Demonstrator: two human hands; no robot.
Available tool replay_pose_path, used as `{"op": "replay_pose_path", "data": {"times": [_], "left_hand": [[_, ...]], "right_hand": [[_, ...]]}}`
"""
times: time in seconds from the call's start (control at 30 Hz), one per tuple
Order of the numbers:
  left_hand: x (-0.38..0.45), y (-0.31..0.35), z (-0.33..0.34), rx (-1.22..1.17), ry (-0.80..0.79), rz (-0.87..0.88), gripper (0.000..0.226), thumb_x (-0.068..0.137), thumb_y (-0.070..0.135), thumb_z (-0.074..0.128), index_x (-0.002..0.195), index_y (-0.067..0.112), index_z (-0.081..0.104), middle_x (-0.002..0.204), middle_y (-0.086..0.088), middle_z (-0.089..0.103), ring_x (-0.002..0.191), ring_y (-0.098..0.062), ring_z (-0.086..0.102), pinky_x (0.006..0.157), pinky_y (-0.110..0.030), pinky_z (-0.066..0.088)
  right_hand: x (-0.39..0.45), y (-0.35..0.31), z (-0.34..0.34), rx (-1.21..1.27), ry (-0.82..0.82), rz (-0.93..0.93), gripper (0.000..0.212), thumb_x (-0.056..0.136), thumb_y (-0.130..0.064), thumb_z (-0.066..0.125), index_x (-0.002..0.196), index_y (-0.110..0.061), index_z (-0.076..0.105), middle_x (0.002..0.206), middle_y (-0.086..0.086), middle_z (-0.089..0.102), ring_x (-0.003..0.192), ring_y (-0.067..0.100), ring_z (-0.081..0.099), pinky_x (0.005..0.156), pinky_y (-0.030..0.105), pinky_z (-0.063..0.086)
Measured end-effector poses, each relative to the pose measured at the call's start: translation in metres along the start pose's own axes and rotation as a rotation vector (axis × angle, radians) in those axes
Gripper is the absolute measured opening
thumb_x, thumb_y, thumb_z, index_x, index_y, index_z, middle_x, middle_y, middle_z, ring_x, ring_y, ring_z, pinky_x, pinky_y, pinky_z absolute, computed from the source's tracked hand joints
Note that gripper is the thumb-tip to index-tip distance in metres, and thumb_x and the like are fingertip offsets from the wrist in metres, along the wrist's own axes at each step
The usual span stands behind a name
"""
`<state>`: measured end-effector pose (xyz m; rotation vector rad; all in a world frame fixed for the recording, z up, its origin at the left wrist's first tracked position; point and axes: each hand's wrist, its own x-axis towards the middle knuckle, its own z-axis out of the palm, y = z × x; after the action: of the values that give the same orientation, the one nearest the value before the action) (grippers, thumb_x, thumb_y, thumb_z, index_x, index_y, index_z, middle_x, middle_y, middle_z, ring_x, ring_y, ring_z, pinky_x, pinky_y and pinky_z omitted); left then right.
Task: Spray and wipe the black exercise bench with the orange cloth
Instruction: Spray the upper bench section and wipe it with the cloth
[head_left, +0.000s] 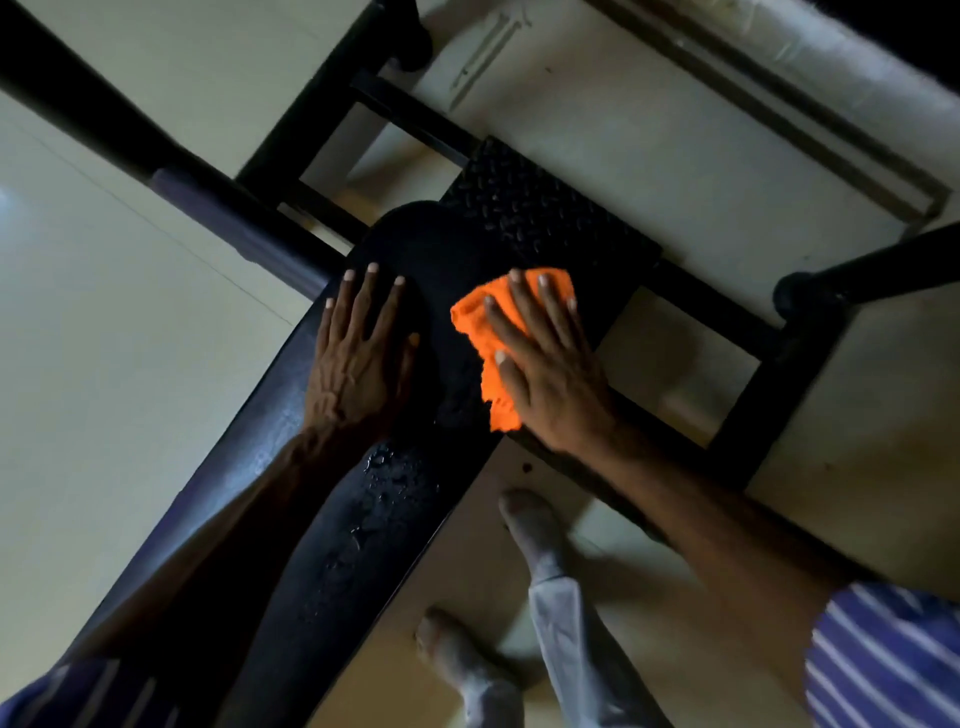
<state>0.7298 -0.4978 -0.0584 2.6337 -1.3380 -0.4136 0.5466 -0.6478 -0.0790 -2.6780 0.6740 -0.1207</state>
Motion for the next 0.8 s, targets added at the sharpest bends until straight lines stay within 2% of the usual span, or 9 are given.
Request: {"op": "replay_pose_path", "data": {"times": [0.1, 0.17, 0.23, 0.3, 0.37, 0.43, 0.63, 0.7, 0.8], "left_hand": [[-0.012, -0.004, 0.005, 0.007, -0.009, -0.004, 0.061, 0.111, 0.044, 0.03, 0.166, 0.022, 0.015, 0.175, -0.007, 0.005, 0.162, -0.027, -0.002, 0.132, -0.049, 0.004], [-0.021, -0.003, 0.006, -0.017, -0.006, -0.016, 0.061, 0.111, 0.043, 0.031, 0.166, 0.021, 0.016, 0.175, -0.008, 0.006, 0.162, -0.027, -0.002, 0.132, -0.049, 0.004], [-0.028, -0.002, 0.003, -0.048, 0.003, -0.036, 0.06, 0.111, 0.042, 0.032, 0.165, 0.019, 0.019, 0.175, -0.009, 0.008, 0.162, -0.028, 0.0, 0.132, -0.05, 0.005], [-0.037, -0.004, -0.001, -0.063, 0.002, -0.049, 0.06, 0.111, 0.04, 0.033, 0.165, 0.018, 0.021, 0.175, -0.009, 0.01, 0.162, -0.028, 0.0, 0.132, -0.05, 0.005], [-0.047, -0.008, -0.002, -0.083, -0.001, -0.063, 0.06, 0.11, 0.041, 0.034, 0.165, 0.018, 0.022, 0.174, -0.009, 0.011, 0.162, -0.028, 0.001, 0.132, -0.05, 0.005], [-0.06, -0.012, 0.0, -0.098, -0.004, -0.077, 0.063, 0.109, 0.045, 0.035, 0.165, 0.019, 0.021, 0.175, -0.007, 0.01, 0.163, -0.026, -0.001, 0.132, -0.051, 0.006], [-0.11, -0.007, 0.015, -0.015, -0.023, -0.065, 0.09, 0.096, 0.078, 0.033, 0.165, 0.023, 0.017, 0.175, -0.006, 0.009, 0.163, -0.026, -0.001, 0.131, -0.052, 0.003], [-0.126, -0.002, 0.019, 0.022, -0.028, -0.061, 0.099, 0.091, 0.085, 0.032, 0.165, 0.021, 0.017, 0.175, -0.008, 0.008, 0.163, -0.029, -0.001, 0.13, -0.056, 0.003], [-0.143, -0.002, 0.028, 0.03, -0.024, -0.101, 0.104, 0.089, 0.087, 0.035, 0.166, 0.021, 0.014, 0.175, -0.008, 0.003, 0.163, -0.029, -0.004, 0.13, -0.058, 0.007]], "right_hand": [[0.029, 0.005, -0.001, 0.047, 0.061, 0.131, 0.055, 0.113, -0.037, 0.032, 0.167, -0.026, 0.03, 0.178, 0.009, 0.015, 0.166, 0.033, 0.008, 0.132, 0.057, 0.017], [0.021, -0.019, 0.008, 0.067, 0.118, 0.249, 0.054, 0.112, -0.032, 0.034, 0.166, -0.026, 0.031, 0.178, 0.01, 0.016, 0.166, 0.036, 0.007, 0.133, 0.059, 0.011], [-0.005, -0.039, 0.016, 0.022, 0.116, 0.158, 0.054, 0.112, -0.028, 0.038, 0.166, -0.026, 0.033, 0.177, 0.011, 0.018, 0.166, 0.037, 0.008, 0.132, 0.061, 0.007], [-0.029, -0.037, 0.016, -0.041, 0.045, -0.04, 0.055, 0.112, -0.03, 0.038, 0.167, -0.027, 0.03, 0.178, 0.009, 0.017, 0.166, 0.035, 0.007, 0.132, 0.061, 0.008], [-0.025, -0.018, 0.006, -0.117, -0.014, -0.188, 0.055, 0.113, -0.036, 0.034, 0.167, -0.029, 0.028, 0.178, 0.007, 0.016, 0.166, 0.031, 0.009, 0.133, 0.058, 0.011], [0.0, -0.006, -0.001, -0.158, -0.038, -0.219, 0.055, 0.113, -0.04, 0.031, 0.166, -0.03, 0.03, 0.178, 0.005, 0.018, 0.166, 0.029, 0.013, 0.133, 0.055, 0.013], [0.026, -0.041, 0.007, -0.094, 0.055, 0.098, 0.06, 0.107, -0.032, 0.036, 0.167, -0.03, 0.03, 0.178, 0.008, 0.016, 0.166, 0.033, 0.011, 0.134, 0.053, 0.004], [-0.005, -0.054, 0.01, -0.11, 0.011, -0.02, 0.062, 0.107, -0.031, 0.039, 0.167, -0.028, 0.027, 0.178, 0.008, 0.015, 0.166, 0.033, 0.01, 0.133, 0.056, 0.008], [-0.028, -0.034, 0.004, -0.179, -0.106, -0.329, 0.059, 0.112, -0.034, 0.034, 0.169, -0.028, 0.022, 0.179, 0.008, 0.013, 0.166, 0.032, 0.008, 0.133, 0.056, 0.013]]}}
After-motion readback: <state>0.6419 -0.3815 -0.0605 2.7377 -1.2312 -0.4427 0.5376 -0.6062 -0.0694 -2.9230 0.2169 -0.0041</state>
